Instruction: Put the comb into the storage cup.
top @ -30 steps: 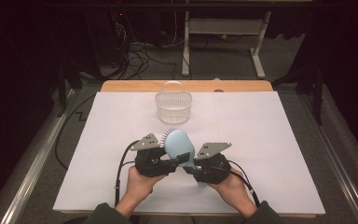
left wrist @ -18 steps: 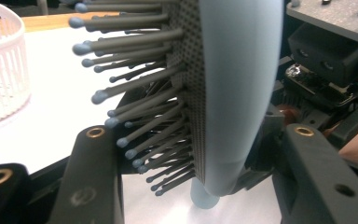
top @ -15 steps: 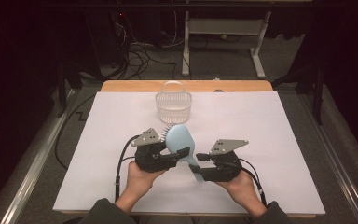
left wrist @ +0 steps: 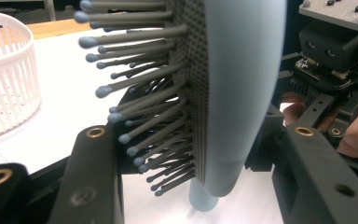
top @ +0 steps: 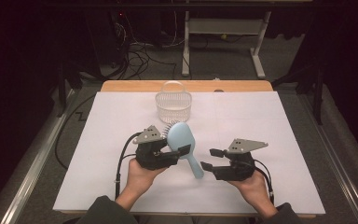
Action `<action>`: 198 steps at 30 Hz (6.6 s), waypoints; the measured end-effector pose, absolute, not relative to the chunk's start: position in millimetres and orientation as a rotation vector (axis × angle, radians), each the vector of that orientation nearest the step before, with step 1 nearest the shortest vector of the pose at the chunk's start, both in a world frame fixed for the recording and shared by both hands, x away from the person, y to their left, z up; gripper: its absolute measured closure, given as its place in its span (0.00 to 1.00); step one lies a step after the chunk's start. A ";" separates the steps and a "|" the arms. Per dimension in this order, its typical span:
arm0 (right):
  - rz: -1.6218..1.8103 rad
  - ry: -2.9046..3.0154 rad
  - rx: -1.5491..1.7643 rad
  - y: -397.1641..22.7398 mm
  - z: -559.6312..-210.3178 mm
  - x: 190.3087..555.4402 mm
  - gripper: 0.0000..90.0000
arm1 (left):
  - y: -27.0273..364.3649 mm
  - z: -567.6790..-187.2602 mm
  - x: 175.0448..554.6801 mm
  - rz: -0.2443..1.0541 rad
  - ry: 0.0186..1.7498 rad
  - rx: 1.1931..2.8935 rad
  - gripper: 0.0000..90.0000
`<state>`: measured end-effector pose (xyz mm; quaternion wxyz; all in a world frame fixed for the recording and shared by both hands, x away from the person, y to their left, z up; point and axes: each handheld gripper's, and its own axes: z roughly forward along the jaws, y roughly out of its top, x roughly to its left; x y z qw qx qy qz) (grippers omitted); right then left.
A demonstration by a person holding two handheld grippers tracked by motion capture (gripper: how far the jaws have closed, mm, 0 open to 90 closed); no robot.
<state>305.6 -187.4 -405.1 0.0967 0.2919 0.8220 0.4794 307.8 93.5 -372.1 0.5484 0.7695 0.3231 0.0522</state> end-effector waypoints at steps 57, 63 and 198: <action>1.390 2.071 1.102 -317.7 -453.9 273.4 0.31 | 85.2 -335.2 343.1 0.224 0.769 1.864 0.55; 1.390 2.061 1.124 -320.0 -456.0 274.4 0.31 | 85.0 -329.0 347.6 0.232 0.766 1.860 0.55; 1.410 2.044 1.127 -323.0 -457.0 275.9 0.32 | 92.0 -327.5 490.8 0.507 1.142 1.799 0.54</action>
